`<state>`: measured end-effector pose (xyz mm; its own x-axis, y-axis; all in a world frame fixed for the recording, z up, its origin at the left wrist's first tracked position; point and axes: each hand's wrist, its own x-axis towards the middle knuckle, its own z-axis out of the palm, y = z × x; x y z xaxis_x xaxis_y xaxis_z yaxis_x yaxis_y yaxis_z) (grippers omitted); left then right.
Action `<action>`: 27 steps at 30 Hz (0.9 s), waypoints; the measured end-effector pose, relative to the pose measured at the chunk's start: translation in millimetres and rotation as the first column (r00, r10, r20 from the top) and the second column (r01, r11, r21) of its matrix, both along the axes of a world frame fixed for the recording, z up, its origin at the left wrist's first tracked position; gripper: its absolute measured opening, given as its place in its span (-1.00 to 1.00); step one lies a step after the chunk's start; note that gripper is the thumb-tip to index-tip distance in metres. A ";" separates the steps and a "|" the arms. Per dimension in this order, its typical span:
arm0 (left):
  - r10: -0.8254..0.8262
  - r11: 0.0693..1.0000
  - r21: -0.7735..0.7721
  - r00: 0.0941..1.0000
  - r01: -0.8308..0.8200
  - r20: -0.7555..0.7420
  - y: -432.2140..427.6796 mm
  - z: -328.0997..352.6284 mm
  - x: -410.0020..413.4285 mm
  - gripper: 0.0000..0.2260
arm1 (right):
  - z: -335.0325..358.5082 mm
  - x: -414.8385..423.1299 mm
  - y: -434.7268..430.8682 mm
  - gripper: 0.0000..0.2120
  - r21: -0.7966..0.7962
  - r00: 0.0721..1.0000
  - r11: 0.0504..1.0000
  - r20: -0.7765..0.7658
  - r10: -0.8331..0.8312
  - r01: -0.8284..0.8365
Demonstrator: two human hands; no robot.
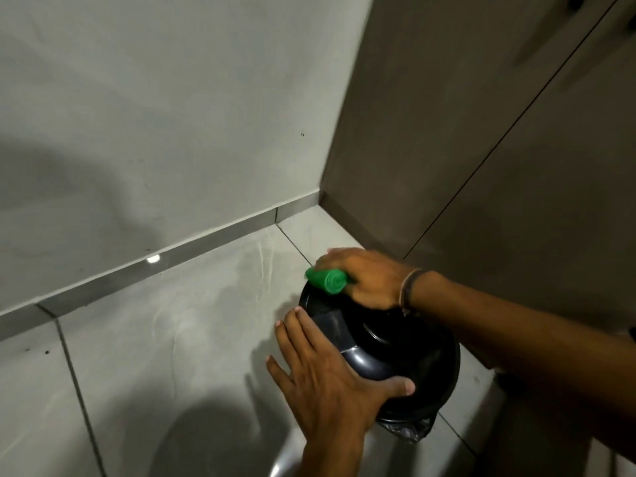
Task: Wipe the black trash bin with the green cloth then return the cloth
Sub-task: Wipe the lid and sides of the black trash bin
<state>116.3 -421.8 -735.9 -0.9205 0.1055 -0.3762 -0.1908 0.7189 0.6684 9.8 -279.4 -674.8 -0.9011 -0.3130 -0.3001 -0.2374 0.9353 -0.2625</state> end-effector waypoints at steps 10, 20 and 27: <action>-0.046 0.998 -0.052 0.999 0.045 -0.013 3.6 -1.9 -1.7 0.68 | 4.6 -31.1 -8.2 -0.50 0.118 0.964 0.965 0.160 0.214 -0.234; -0.061 0.996 -0.067 0.997 0.058 -0.042 3.0 -2.2 -0.7 0.64 | 45.1 -68.2 17.6 -0.51 0.488 0.977 0.856 0.197 0.082 -0.170; -0.035 0.999 -0.040 0.997 0.033 -0.065 4.3 -2.7 0.1 0.64 | 32.7 -48.8 -39.2 -0.58 0.392 0.892 0.802 0.229 0.390 -0.451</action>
